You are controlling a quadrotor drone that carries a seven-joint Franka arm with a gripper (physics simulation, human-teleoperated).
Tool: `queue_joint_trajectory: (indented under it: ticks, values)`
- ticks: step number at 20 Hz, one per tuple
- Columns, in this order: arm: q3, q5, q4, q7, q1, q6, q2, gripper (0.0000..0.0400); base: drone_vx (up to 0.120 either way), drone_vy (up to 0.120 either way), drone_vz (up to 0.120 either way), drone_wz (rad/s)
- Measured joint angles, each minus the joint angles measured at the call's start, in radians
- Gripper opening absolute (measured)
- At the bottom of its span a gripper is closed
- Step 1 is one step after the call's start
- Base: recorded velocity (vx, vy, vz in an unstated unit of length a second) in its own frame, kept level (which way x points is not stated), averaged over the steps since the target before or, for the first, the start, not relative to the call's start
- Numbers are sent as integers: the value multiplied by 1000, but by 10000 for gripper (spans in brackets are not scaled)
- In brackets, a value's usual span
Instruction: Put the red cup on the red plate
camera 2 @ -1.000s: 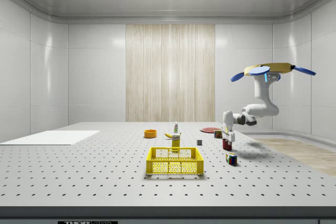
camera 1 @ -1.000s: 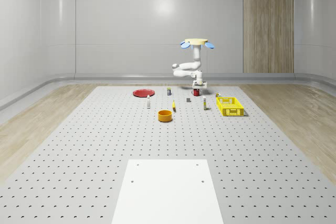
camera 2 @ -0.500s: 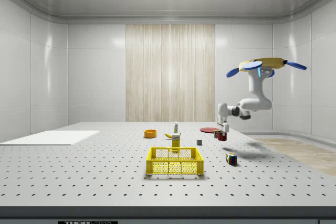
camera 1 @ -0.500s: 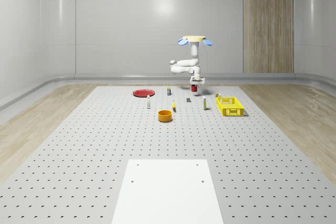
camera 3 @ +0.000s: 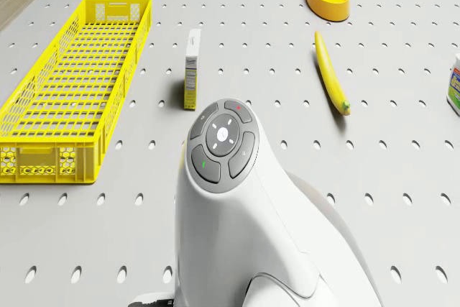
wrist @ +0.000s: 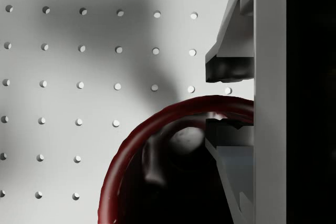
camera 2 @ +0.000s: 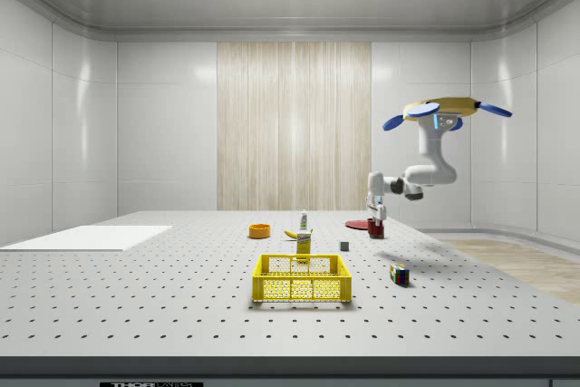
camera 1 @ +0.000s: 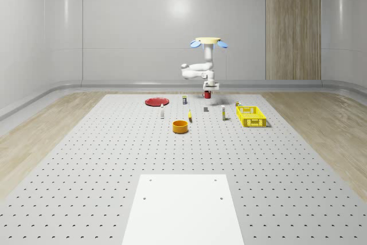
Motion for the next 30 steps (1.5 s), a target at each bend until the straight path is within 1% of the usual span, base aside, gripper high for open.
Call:
queue_joint_trajectory:
  ticks: [2, 6, 13, 20, 30]
  values:
    - [1, 2, 0, 1, -1, 3, -3, 100, 0, -120, 0, 0]
    - [3, 5, 0, 6, -3, 9, -10, 99, 0, -120, 120, 0]
    - [5, 11, 1, 10, -6, 20, -22, 99, -114, -120, 114, 0]
    - [7, 16, 2, 9, -9, 30, -33, 99, -120, -120, 0, 0]
    - [10, 21, 2, 7, -13, 43, -46, 99, -4, -120, 0, 0]
